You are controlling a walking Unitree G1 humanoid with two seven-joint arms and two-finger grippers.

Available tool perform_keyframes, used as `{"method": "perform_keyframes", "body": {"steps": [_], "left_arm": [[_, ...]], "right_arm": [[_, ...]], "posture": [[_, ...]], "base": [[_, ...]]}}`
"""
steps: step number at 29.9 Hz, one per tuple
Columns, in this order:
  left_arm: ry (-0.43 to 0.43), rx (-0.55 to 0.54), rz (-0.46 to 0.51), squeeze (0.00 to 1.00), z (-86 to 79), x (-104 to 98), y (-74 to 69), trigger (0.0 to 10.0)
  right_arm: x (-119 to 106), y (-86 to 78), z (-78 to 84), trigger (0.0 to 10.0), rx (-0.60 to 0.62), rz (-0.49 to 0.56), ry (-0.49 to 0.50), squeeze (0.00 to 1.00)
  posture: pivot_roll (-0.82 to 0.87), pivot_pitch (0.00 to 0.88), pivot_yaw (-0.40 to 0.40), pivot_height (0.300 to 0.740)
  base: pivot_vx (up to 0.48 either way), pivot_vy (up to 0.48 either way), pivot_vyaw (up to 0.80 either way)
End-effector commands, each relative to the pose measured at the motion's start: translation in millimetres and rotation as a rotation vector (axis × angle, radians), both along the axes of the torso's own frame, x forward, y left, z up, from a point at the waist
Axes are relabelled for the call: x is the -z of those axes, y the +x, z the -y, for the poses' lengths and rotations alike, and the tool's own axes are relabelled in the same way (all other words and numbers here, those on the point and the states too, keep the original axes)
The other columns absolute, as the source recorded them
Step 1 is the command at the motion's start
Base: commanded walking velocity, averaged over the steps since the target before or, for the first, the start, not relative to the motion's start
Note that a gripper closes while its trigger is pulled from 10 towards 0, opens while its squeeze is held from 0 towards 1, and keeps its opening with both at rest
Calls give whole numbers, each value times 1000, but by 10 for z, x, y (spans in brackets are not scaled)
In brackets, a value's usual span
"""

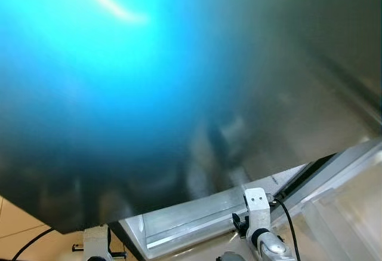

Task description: Restocking fridge

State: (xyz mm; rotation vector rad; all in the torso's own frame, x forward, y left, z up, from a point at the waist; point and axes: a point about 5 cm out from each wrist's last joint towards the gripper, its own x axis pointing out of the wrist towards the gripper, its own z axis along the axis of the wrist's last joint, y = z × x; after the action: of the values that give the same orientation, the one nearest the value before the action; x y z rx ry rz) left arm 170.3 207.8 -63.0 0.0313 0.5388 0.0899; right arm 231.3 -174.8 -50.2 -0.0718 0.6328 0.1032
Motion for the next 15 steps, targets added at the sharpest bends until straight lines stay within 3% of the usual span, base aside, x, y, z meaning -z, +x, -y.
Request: {"method": "perform_keyframes", "body": {"steps": [1,15], "left_arm": [[8,8,-15,0,-24,20,-47,10000],[-1,2,-49,0,-41,57,-73,10000]], "right_arm": [[35,-49,4,10000,1,-18,-5,0],[40,-59,12,10000,4,-19,-6,0]], "posture": [[-71,109,-33,667],[-72,111,-33,667]], "base": [[0,0,0],[0,0,0]]}}
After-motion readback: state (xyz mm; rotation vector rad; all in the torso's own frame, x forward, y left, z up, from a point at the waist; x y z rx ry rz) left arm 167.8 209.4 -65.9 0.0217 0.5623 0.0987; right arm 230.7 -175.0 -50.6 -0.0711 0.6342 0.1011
